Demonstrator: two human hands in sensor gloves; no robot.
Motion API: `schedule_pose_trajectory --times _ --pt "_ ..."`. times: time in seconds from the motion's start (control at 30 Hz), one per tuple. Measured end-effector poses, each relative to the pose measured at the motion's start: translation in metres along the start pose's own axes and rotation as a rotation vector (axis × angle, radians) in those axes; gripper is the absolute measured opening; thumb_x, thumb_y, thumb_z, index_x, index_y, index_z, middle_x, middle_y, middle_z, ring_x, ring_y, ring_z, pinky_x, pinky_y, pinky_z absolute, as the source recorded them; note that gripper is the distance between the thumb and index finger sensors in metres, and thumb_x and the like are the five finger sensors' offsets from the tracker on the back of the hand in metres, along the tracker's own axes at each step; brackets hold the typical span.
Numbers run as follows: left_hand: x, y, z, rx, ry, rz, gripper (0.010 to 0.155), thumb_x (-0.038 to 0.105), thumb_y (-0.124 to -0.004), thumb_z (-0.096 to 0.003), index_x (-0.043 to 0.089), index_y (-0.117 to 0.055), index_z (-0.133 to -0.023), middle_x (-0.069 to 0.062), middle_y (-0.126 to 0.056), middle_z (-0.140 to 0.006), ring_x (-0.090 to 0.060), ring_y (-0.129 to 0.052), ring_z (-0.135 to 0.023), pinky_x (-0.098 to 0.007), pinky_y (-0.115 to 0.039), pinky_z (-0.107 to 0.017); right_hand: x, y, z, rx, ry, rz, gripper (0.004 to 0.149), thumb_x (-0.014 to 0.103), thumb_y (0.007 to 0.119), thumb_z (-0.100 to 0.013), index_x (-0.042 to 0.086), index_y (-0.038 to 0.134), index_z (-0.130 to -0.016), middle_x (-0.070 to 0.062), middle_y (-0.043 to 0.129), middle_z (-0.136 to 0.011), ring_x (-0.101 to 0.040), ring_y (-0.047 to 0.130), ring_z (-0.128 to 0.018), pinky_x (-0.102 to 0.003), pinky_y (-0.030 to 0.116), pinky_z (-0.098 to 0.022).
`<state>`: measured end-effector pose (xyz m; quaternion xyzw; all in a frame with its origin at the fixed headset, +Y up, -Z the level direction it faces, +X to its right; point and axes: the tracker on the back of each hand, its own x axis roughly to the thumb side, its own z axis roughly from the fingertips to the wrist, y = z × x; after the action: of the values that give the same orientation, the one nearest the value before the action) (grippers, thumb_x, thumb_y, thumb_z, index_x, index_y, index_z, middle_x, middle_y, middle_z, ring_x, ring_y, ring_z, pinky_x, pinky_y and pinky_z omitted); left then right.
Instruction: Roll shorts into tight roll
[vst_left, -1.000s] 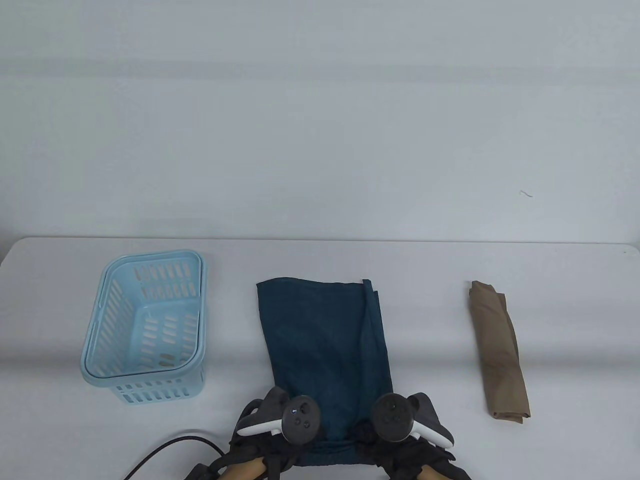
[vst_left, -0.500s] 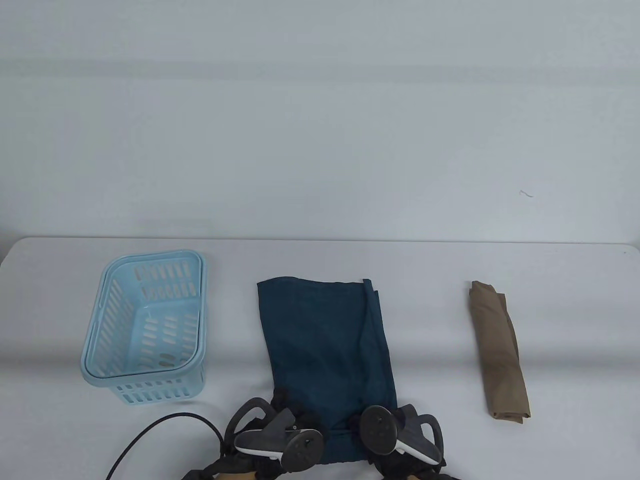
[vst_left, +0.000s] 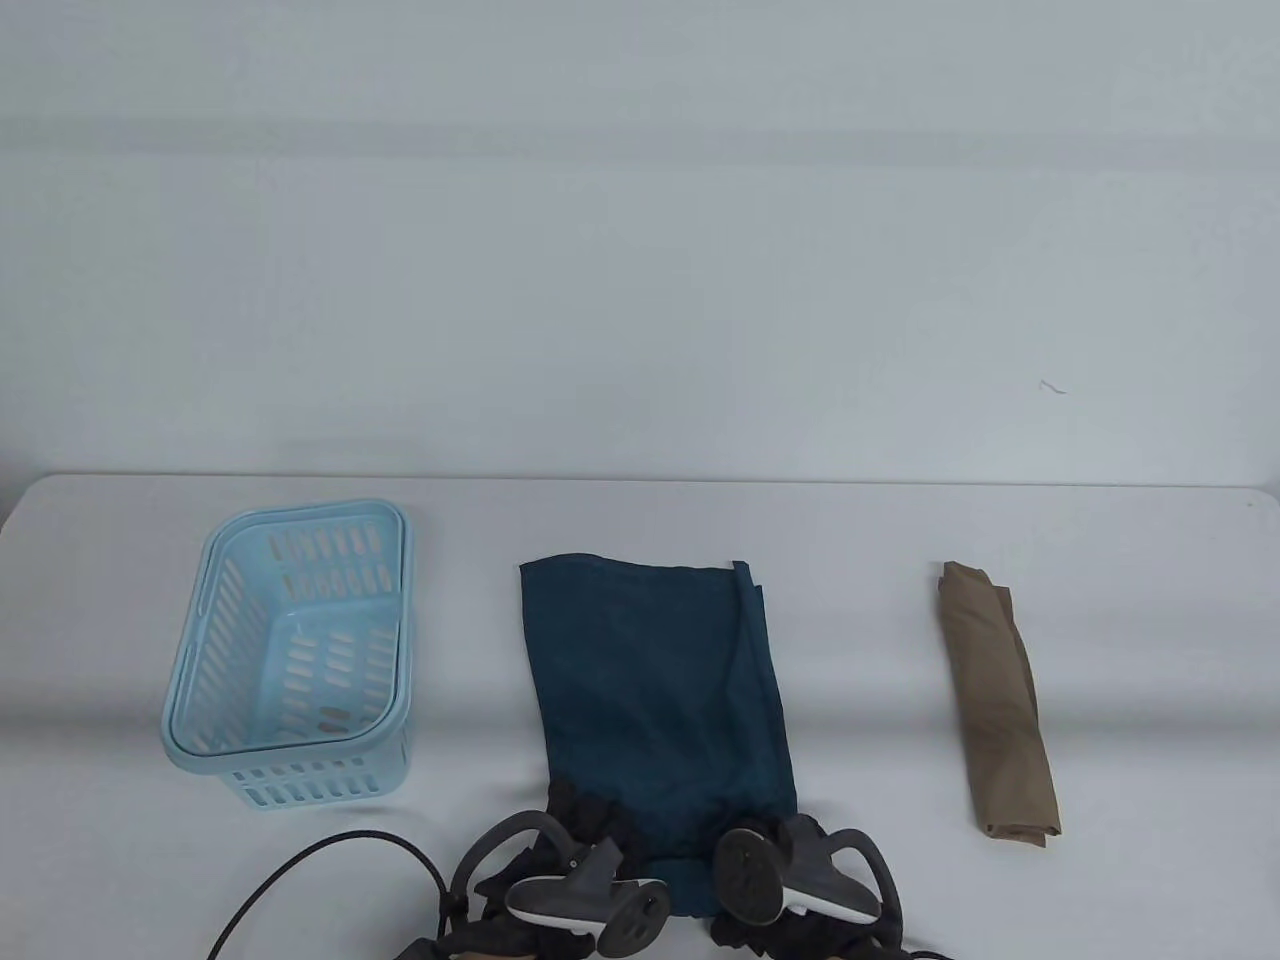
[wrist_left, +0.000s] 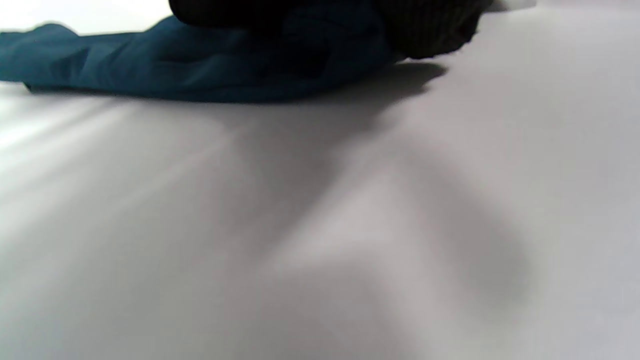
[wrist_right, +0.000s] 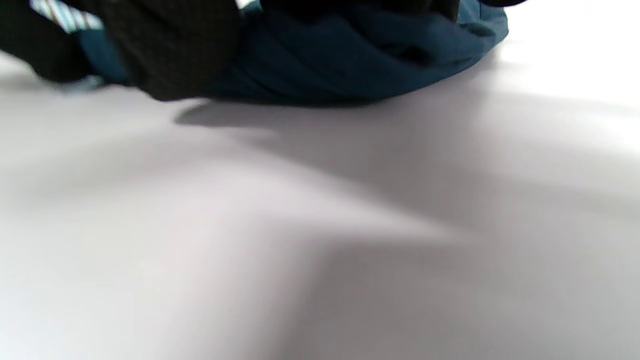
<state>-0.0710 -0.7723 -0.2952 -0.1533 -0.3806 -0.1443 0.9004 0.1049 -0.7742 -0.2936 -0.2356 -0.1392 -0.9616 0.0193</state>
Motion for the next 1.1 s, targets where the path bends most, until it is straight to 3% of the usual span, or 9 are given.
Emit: schedule_pose_trajectory --times 0.1,0.27,0.47,0.67,0.8,0.87,0.93,0.97,1.1 --pt "-0.013 0.000 0.002 -0.005 0.025 0.240 0.071 0.039 -0.063 -0.0552 0.001 -0.047 -0.112 -0.031 -0.038 -0.112 -0.056 -0.041 -0.099 -0.081 -0.015 -0.057 -0.001 -0.004 0.001 -0.032 -0.005 -0.005 0.067 0.041 0.073 -0.046 0.015 0.056 -0.104 -0.014 0.052 -0.107 -0.042 0.052 -0.097 -0.066 0.037 -0.071" --pt "-0.033 -0.002 0.006 0.018 0.028 0.490 0.065 0.037 -0.062 -0.0569 0.002 -0.052 -0.112 -0.028 -0.053 -0.109 -0.052 -0.055 -0.097 -0.083 -0.019 -0.059 -0.014 -0.005 0.000 -0.003 0.023 -0.251 0.061 0.039 0.065 -0.049 0.014 0.061 -0.104 -0.015 0.052 -0.108 -0.042 0.050 -0.097 -0.068 0.036 -0.069" --pt "-0.042 0.004 0.012 0.105 0.054 0.485 0.059 0.036 -0.059 -0.0566 0.006 -0.066 -0.106 -0.018 -0.080 -0.100 -0.040 -0.080 -0.091 -0.083 -0.029 -0.061 -0.018 -0.005 -0.003 0.003 0.051 -0.414 0.057 0.038 0.056 -0.050 0.010 0.070 -0.099 -0.016 0.062 -0.100 -0.043 0.058 -0.090 -0.065 0.040 -0.068" --pt "-0.039 0.001 0.008 0.212 0.115 0.427 0.050 0.032 -0.058 -0.0551 0.009 -0.077 -0.096 -0.007 -0.095 -0.076 -0.027 -0.096 -0.068 -0.078 -0.043 -0.064 -0.012 -0.003 -0.007 -0.022 0.113 -0.339 0.053 0.038 0.049 -0.051 0.010 0.076 -0.087 -0.014 0.073 -0.087 -0.040 0.069 -0.077 -0.063 0.048 -0.064" --pt "-0.031 0.024 0.020 0.307 0.092 0.270 0.059 0.035 -0.067 -0.0534 0.009 -0.062 -0.106 -0.016 -0.079 -0.098 -0.039 -0.082 -0.088 -0.080 -0.038 -0.064 -0.009 -0.004 -0.009 -0.062 0.162 -0.273 0.051 0.039 0.050 -0.052 0.011 0.079 -0.083 -0.012 0.076 -0.084 -0.039 0.071 -0.075 -0.063 0.050 -0.063" --pt "-0.024 0.035 0.028 0.353 -0.003 0.246 0.049 0.035 -0.069 -0.0529 0.015 -0.070 -0.098 -0.016 -0.076 -0.101 -0.039 -0.079 -0.091 -0.080 -0.036 -0.065 -0.008 -0.004 -0.009 -0.071 0.180 -0.272 0.051 0.039 0.051 -0.052 0.011 0.080 -0.083 -0.013 0.077 -0.084 -0.040 0.071 -0.075 -0.063 0.050 -0.063" --pt "-0.019 0.035 0.027 0.277 -0.004 0.216 0.043 0.035 -0.070 -0.0530 0.018 -0.079 -0.092 -0.018 -0.073 -0.104 -0.041 -0.075 -0.094 -0.081 -0.032 -0.065 -0.009 -0.005 -0.010 -0.079 0.194 -0.272 0.051 0.039 0.052 -0.052 0.011 0.078 -0.085 -0.014 0.074 -0.088 -0.041 0.069 -0.078 -0.064 0.048 -0.064" --pt "-0.017 0.030 0.025 0.192 0.012 0.169 0.047 0.036 -0.070 -0.0533 0.018 -0.073 -0.097 -0.019 -0.068 -0.108 -0.043 -0.070 -0.097 -0.081 -0.030 -0.064 -0.010 -0.007 -0.009 -0.091 0.199 -0.273 0.052 0.039 0.053 -0.052 0.011 0.075 -0.089 -0.016 0.069 -0.093 -0.043 0.065 -0.083 -0.065 0.044 -0.066" --pt "-0.017 0.021 0.015 0.152 0.051 0.101 0.061 0.038 -0.071 -0.0524 0.012 -0.061 -0.106 -0.021 -0.063 -0.110 -0.046 -0.067 -0.099 -0.081 -0.029 -0.064 -0.011 -0.016 0.001 -0.203 0.148 -0.201 0.059 0.038 0.061 -0.051 0.011 0.051 -0.103 -0.019 0.041 -0.108 -0.045 0.041 -0.096 -0.065 0.031 -0.070"
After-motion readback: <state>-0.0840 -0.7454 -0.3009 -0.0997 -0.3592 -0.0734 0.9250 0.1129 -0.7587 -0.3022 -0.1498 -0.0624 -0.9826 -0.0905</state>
